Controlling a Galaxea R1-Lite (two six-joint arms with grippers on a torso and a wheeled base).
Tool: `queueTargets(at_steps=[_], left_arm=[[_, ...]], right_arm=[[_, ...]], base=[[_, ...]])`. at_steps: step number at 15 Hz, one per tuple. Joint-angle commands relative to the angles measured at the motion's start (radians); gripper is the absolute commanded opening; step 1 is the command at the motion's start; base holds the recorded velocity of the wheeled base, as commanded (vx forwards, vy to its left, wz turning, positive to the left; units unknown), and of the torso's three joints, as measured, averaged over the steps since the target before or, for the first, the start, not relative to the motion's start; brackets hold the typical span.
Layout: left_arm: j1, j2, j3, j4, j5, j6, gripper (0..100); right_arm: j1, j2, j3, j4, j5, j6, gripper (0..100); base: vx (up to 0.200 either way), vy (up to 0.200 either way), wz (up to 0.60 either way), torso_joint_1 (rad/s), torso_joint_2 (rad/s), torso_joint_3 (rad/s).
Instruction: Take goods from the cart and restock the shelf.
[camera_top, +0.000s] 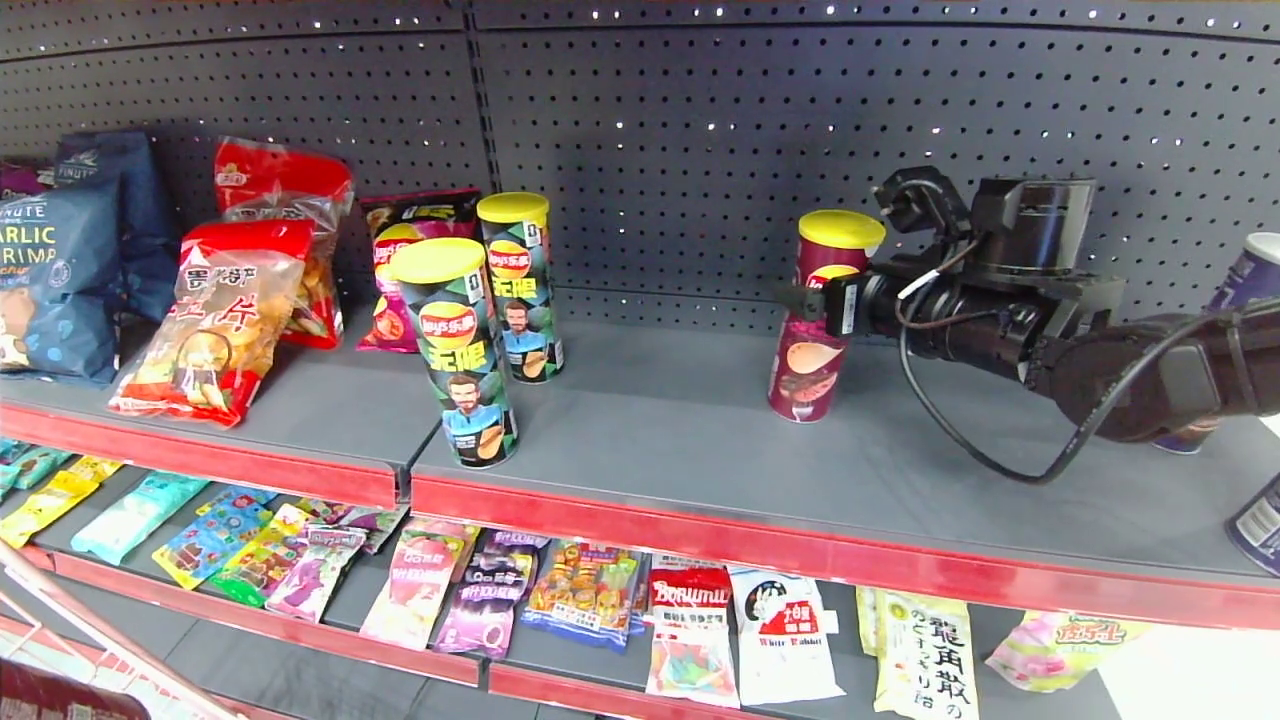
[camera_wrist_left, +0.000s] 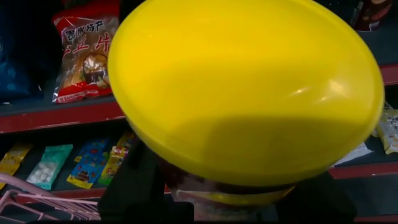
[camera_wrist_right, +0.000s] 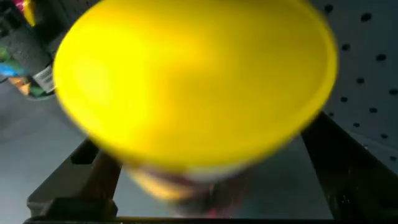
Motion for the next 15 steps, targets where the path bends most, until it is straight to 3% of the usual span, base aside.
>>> queueTargets(at_steps=[1,3,4,10,15], left_arm=[[0.000,0.000,0.001,0.000,0.000,0.000,0],[0.000,0.000,0.004,0.000,0.000,0.000,0],[0.000,0.000,0.006,0.000,0.000,0.000,0],[0.000,0.000,0.012,0.001,-0.001,0.000,0],[0.000,0.002,0.013,0.001,-0.004,0.000,0]], right_arm=[[0.002,0.021,-0.027,0.000,-0.004,0.000,100],[0.002,0.029,-0.047,0.000,-0.005,-0.002,100],[0.002,0.034,-0.050,0.000,-0.005,0.000,0],[0.026,0.003,0.000,0.000,-0.048,0.000,0],[0.149,-0.189,0.211,-0.002,-0.211,0.012,0]], base=[[0.000,0.000,0.00,0.000,0.00,0.000],[0.000,0.000,0.00,0.000,0.00,0.000],[0.000,0.000,0.00,0.000,0.00,0.000],[0.000,0.000,0.00,0.000,0.00,0.000],[0.000,0.000,0.00,0.000,0.00,0.000]])
